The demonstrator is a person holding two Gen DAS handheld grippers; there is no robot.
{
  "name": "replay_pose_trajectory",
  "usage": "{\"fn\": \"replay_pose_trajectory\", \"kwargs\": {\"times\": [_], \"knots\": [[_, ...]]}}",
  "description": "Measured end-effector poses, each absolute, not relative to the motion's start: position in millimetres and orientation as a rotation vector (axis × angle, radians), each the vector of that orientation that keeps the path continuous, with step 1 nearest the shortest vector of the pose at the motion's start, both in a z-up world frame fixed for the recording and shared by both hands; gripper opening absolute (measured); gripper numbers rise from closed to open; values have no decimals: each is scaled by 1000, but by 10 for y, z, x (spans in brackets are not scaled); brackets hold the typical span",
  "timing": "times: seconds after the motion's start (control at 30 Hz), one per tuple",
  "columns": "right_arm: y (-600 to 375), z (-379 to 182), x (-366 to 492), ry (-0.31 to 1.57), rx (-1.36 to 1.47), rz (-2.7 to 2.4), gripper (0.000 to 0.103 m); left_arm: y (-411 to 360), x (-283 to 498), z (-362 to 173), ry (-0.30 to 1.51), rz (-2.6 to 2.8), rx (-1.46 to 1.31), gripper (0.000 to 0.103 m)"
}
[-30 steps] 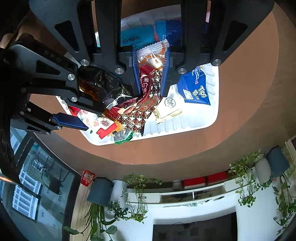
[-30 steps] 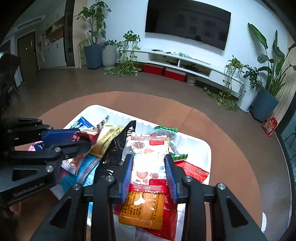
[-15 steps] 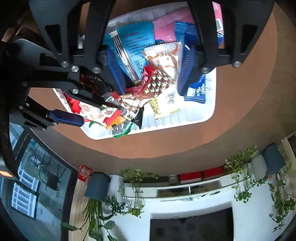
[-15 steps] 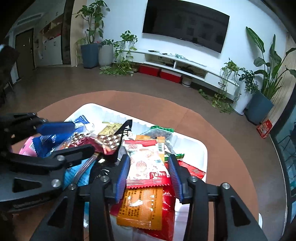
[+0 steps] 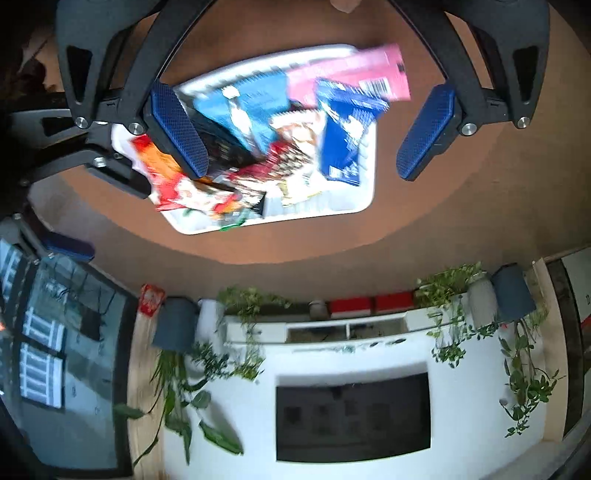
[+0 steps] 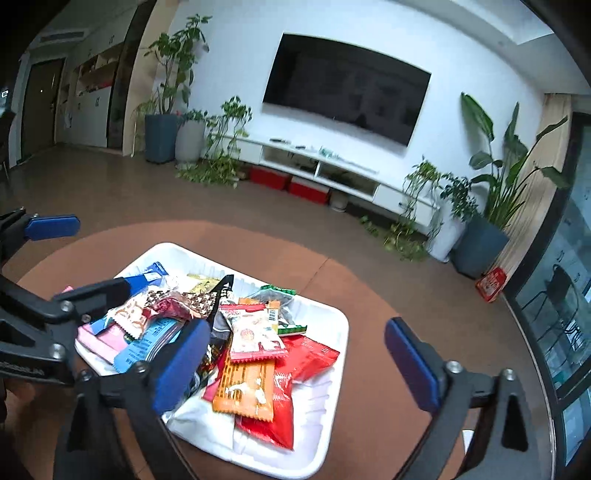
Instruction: Organize snacks
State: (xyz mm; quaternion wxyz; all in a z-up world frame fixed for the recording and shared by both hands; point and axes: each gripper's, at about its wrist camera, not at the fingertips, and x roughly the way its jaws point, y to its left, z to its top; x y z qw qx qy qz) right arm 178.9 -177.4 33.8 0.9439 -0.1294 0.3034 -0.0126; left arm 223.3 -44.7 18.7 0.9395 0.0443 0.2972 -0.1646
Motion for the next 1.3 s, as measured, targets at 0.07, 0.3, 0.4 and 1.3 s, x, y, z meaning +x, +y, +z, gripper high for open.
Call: {"fn": "replay_pose_trajectory", "kwargs": {"times": [0.07, 0.3, 0.4, 1.3], "knots": [[-1800, 351, 1651, 620, -237, -36, 103, -434, 2013, 242, 593, -351, 69, 103], [-1785, 301, 1095, 632, -159, -77, 103, -288, 1166, 285, 589, -205, 43, 103], [-1769, 235, 811, 623, -125, -98, 103, -239, 893, 275, 568, -47, 60, 103], [-1743, -25, 463, 675, -38, -167, 103, -237, 971, -49, 691, -75, 52, 103]]}}
